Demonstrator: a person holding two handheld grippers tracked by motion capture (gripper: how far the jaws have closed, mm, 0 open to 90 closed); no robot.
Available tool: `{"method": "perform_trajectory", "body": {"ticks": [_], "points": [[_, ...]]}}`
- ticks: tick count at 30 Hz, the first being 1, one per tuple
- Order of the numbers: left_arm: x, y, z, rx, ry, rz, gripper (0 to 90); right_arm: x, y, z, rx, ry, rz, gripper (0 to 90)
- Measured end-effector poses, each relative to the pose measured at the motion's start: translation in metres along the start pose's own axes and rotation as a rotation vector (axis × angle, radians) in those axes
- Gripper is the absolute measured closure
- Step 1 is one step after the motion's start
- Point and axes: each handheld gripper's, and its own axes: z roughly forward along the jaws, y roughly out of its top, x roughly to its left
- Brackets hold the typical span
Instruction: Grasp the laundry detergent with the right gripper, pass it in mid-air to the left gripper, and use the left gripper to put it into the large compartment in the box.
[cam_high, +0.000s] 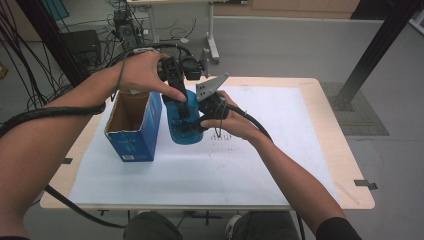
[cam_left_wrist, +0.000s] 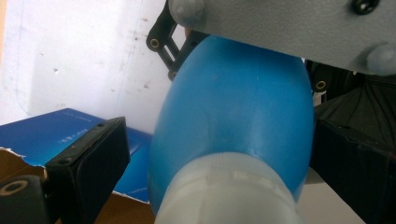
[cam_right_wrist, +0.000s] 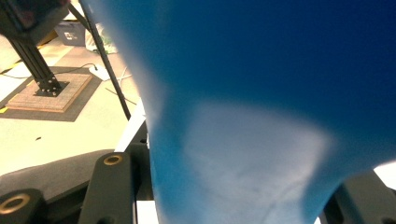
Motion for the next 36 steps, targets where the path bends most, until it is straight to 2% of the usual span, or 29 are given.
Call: {"method": "perform_trajectory", "body": {"ticks": [36], "points": [[0.0003, -0.0008, -0.0034, -0.002, 0.013, -0.002, 5.7, -0.0011, 0.0009, -0.0035, 0.002, -0.006, -0.003, 43.4]]}}
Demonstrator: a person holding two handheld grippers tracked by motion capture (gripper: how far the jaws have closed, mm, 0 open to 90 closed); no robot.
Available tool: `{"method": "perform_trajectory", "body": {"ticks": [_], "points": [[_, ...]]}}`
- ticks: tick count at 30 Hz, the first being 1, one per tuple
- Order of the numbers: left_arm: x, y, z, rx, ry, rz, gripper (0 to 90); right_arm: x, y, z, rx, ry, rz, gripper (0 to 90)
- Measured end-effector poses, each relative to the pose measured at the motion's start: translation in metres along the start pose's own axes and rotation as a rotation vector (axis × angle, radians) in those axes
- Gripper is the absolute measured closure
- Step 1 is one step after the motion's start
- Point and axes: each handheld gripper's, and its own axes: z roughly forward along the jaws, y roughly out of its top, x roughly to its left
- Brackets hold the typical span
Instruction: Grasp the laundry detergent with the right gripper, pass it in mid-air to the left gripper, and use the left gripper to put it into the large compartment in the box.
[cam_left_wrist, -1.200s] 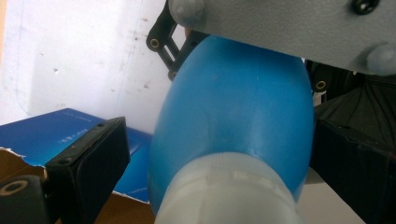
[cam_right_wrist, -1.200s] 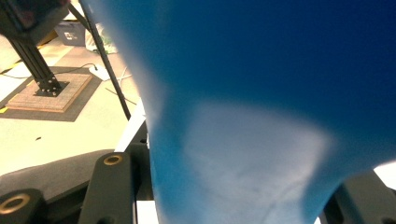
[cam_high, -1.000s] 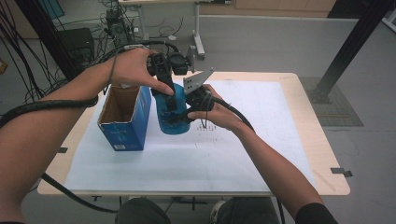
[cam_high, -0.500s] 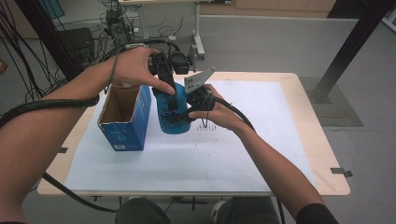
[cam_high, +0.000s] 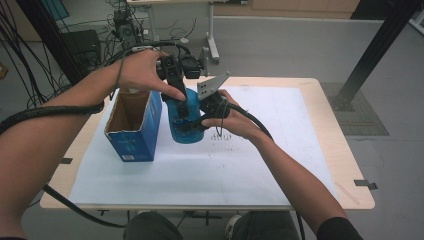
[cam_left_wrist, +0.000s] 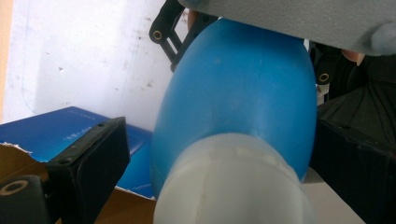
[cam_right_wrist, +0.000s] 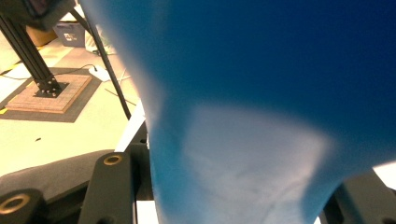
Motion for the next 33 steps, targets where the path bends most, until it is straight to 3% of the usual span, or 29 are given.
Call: {"method": "perform_trajectory", "body": {"ticks": [33], "points": [[-0.0024, 0.0004, -0.0005, -0.007, 0.012, 0.008, 6.2, 0.0029, 0.003, -0.0008, -0.003, 0.004, -0.01, 43.4]]}}
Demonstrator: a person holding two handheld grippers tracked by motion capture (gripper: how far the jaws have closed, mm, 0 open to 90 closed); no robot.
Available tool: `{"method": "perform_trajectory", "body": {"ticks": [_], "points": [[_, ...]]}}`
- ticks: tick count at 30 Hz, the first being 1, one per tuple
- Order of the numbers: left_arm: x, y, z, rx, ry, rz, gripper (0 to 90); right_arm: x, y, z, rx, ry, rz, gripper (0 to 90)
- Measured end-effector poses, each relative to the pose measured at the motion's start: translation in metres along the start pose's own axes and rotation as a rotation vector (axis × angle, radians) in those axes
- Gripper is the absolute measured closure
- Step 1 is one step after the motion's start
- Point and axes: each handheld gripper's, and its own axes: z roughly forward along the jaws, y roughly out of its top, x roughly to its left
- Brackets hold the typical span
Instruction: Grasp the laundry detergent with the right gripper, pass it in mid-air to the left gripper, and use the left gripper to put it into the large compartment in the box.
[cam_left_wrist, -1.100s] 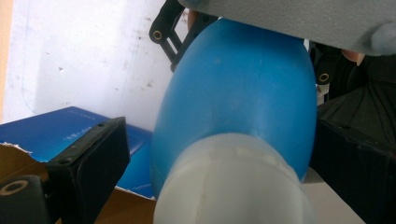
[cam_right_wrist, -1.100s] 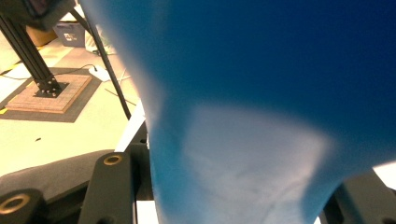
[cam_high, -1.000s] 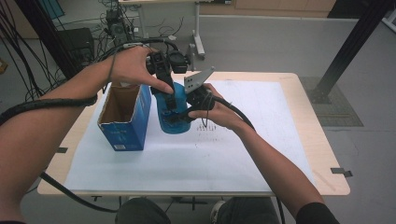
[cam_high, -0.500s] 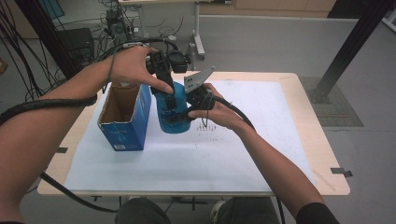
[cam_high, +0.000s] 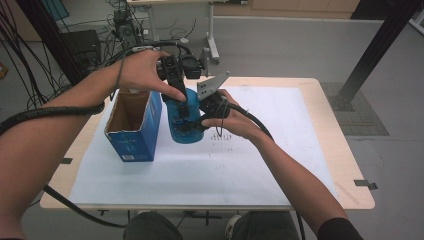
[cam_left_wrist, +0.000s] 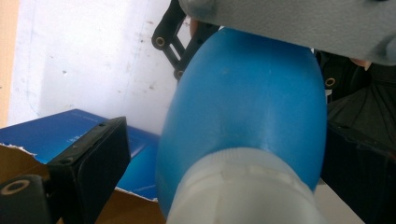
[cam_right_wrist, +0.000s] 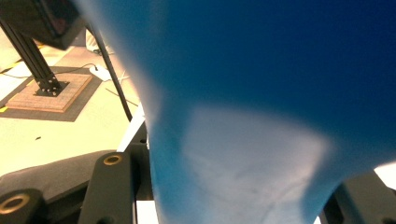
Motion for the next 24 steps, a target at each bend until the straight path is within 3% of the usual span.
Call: {"method": "perform_trajectory", "body": {"ticks": [24], "points": [[0.0, 0.0017, 0.0004, 0.008, -0.002, 0.001, 6.4, -0.0005, 0.0004, -0.0009, -0.007, 0.002, 0.002, 43.3]]}}
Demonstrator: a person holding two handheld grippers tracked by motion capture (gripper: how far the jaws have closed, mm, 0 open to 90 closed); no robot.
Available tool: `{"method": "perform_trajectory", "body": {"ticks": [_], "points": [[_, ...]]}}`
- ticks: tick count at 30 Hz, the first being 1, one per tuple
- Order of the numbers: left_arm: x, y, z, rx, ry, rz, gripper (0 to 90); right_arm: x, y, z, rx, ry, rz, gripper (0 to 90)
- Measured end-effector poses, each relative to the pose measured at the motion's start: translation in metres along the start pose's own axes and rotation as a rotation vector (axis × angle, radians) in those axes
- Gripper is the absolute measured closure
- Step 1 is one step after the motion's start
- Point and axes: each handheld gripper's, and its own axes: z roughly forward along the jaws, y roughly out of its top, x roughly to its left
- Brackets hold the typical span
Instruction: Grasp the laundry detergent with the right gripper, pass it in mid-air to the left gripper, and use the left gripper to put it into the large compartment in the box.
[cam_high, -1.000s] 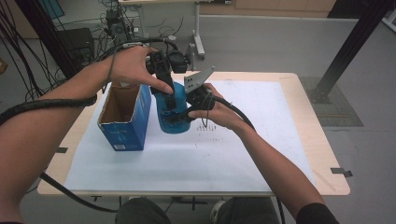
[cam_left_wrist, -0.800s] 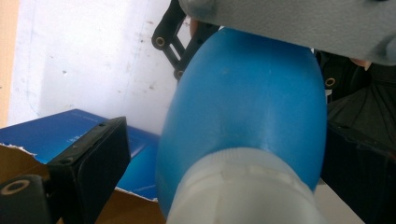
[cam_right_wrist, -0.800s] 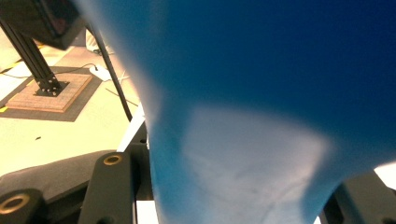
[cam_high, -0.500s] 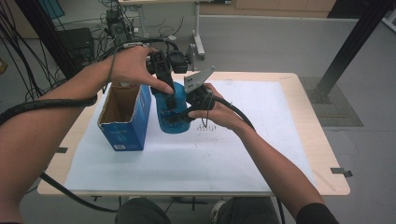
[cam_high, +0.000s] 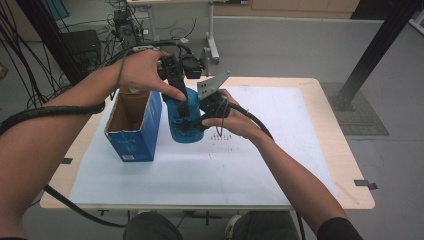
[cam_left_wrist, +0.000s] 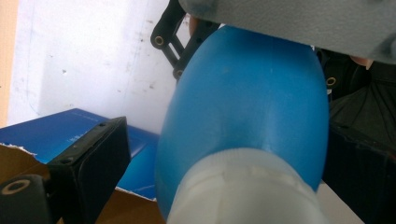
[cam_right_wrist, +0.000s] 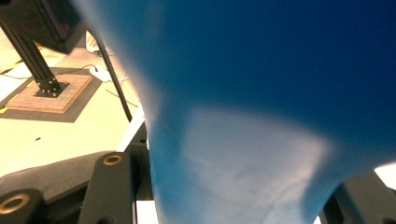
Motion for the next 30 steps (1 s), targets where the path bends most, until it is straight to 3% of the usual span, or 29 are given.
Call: {"method": "perform_trajectory", "body": {"ticks": [17, 30], "points": [[-0.0005, -0.0006, 0.0018, 0.004, 0.027, 0.014, 18.6, 0.0008, 0.0, 0.0009, 0.001, 0.003, -0.01, 43.3], [-0.001, 0.0003, 0.0032, -0.006, -0.001, 0.031, 31.1, -0.0003, -0.0019, 0.0004, -0.002, 0.004, -0.009, 43.2]]}}
